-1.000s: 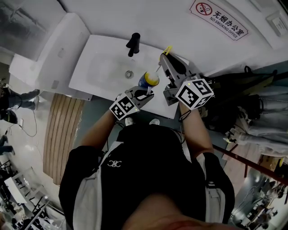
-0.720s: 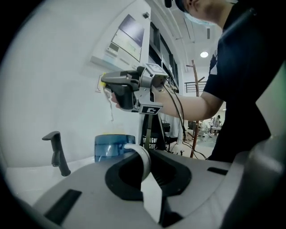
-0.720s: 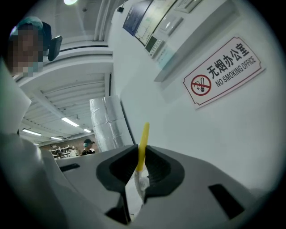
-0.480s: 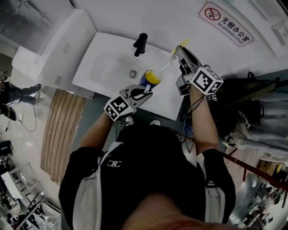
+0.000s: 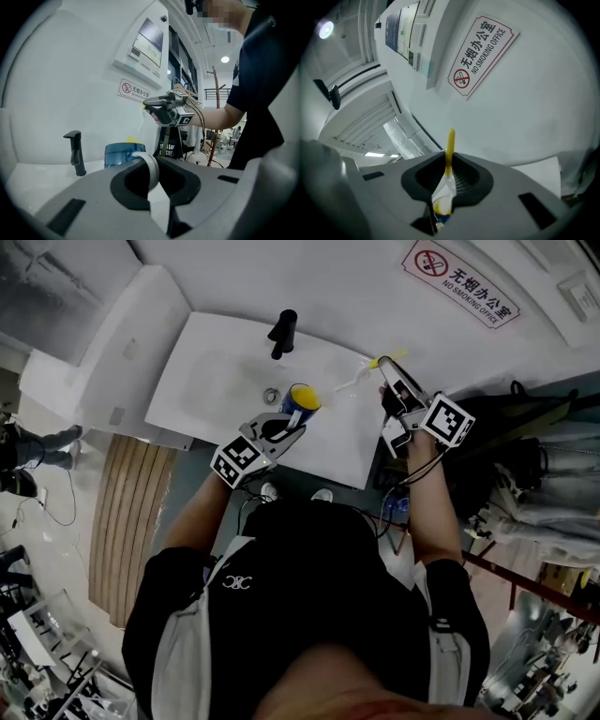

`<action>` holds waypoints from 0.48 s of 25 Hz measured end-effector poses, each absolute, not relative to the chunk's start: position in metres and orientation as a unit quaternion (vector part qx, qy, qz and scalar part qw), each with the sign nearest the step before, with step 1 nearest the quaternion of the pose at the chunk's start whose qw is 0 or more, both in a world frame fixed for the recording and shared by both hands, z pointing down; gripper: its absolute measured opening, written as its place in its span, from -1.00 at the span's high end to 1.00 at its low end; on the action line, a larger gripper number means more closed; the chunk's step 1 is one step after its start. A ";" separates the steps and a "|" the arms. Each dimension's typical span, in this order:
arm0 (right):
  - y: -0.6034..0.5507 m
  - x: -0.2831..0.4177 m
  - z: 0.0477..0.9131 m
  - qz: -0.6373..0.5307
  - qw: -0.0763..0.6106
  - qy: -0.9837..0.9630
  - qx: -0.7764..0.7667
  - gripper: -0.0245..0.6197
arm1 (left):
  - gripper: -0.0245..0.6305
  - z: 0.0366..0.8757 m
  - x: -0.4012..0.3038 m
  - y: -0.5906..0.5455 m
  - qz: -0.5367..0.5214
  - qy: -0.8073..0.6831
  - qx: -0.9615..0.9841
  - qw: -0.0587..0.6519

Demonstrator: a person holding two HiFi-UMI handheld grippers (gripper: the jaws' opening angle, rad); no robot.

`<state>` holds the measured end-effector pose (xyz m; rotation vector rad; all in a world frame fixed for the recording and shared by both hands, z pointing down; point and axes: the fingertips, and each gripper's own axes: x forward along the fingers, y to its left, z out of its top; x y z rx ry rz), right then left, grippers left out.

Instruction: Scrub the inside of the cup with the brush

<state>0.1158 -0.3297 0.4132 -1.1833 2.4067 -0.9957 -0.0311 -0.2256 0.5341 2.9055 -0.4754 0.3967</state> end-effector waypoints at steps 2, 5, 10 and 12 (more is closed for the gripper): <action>-0.319 0.116 0.409 -0.343 0.136 0.839 -0.400 0.77 | 0.80 0.538 -0.030 -0.231 0.147 -0.166 0.972 0.074; -0.303 0.110 0.400 -0.336 0.128 0.850 -0.386 0.77 | 0.80 0.540 -0.026 -0.237 0.153 -0.169 0.971 0.069; -0.283 0.089 0.390 -0.303 0.078 0.870 -0.381 0.77 | 0.80 0.543 -0.017 -0.236 0.171 -0.155 0.972 0.053; -0.278 0.076 0.388 -0.284 0.057 0.882 -0.372 0.77 | 0.79 0.548 -0.013 -0.232 0.188 -0.146 0.970 0.040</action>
